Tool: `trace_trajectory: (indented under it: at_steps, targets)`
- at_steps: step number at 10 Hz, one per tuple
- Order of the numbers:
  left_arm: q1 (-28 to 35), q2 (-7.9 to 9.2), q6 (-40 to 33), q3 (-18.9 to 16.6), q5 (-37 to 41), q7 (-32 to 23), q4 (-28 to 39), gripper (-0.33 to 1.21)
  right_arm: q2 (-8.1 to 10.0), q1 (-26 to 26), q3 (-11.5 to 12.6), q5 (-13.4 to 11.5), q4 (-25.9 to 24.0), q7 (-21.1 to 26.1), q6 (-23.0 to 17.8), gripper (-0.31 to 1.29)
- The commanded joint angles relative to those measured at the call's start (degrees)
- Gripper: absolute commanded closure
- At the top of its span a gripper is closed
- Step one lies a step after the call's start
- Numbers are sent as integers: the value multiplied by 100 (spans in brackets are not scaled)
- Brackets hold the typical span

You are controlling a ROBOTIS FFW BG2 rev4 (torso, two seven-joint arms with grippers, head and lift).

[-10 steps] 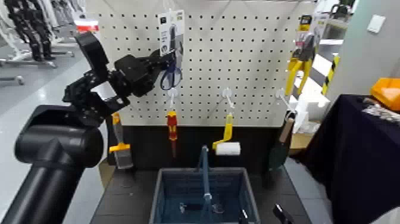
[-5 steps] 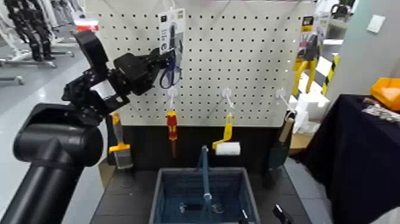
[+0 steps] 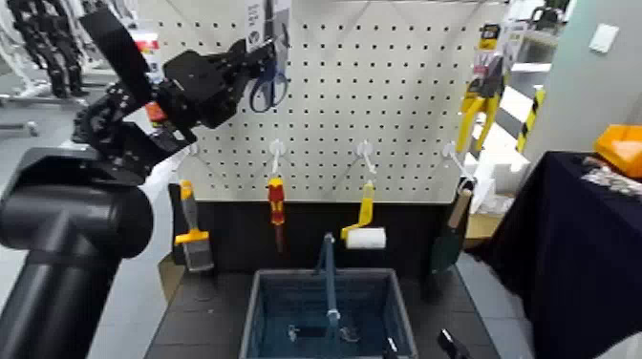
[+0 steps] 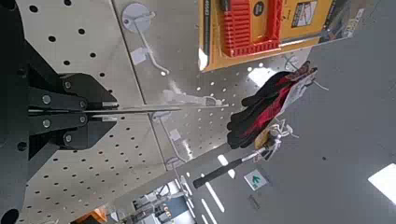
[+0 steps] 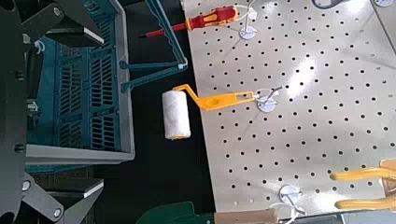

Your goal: Put the blue scissors into the crate.

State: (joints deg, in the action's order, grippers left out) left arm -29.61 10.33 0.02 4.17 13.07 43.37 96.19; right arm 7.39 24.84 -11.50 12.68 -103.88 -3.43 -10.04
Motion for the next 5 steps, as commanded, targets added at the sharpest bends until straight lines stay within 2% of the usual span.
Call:
trace_trajectory:
  at_steps: [1, 4, 5]
  targets:
    - [70, -40, 50, -3, 12, -4, 155, 118, 8, -5, -1, 7, 0, 0, 20, 23]
    - [175, -84, 130, 5, 82, -4, 216, 118, 8, 4, -1, -2, -9, 0, 28, 23]
    - [351, -163, 253, -21, 152, -13, 357, 118, 8, 4, -1, -2, -9, 0, 37, 23]
